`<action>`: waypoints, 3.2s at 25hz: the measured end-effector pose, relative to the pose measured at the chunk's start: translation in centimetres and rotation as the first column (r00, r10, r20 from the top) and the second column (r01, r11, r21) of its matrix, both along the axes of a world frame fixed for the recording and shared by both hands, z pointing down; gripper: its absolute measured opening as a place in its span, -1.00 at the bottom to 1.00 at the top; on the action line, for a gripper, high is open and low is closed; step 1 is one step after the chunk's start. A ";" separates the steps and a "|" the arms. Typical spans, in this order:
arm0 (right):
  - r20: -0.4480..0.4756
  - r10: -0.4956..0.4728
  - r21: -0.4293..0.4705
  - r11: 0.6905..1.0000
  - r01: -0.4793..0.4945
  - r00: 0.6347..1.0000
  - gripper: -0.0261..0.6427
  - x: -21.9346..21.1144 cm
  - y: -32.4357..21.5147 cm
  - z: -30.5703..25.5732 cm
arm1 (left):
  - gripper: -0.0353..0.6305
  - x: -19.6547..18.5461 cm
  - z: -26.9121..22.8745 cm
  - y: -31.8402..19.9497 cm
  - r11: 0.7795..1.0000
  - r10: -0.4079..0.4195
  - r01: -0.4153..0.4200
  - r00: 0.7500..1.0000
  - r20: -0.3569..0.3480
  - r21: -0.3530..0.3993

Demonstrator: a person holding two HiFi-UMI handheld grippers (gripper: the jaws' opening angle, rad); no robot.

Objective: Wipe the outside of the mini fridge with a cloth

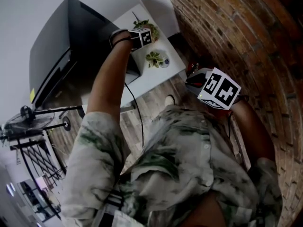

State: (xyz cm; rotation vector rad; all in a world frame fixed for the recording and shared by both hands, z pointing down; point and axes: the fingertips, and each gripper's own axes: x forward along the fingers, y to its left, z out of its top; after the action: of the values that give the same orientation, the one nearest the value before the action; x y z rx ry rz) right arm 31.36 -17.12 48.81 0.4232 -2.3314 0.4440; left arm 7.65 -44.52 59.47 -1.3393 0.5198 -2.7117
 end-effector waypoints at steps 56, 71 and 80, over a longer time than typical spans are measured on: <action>0.000 0.060 -0.014 0.998 -0.060 0.998 -0.76 2.7 -2.1 0.8 | -0.65 -2.7 -9.4 -12.6 0.914 -0.016 0.000 0.999 0.035 0.407; -0.034 0.109 -0.068 0.992 -0.111 0.994 -0.76 4.2 0.2 2.4 | -0.65 -2.4 -3.6 -11.2 0.932 -0.040 0.043 0.999 -0.015 0.360; -0.049 0.129 -0.089 0.987 -0.133 0.990 -0.76 4.5 0.8 3.1 | -0.65 -1.9 0.5 -9.6 0.952 -0.040 0.050 0.998 -0.038 0.303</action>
State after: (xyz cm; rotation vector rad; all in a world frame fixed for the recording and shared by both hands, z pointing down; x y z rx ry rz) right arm 35.91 -16.31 51.89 0.5378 -2.2395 0.5970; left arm 5.77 -54.09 60.01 -1.3014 0.9370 -2.5129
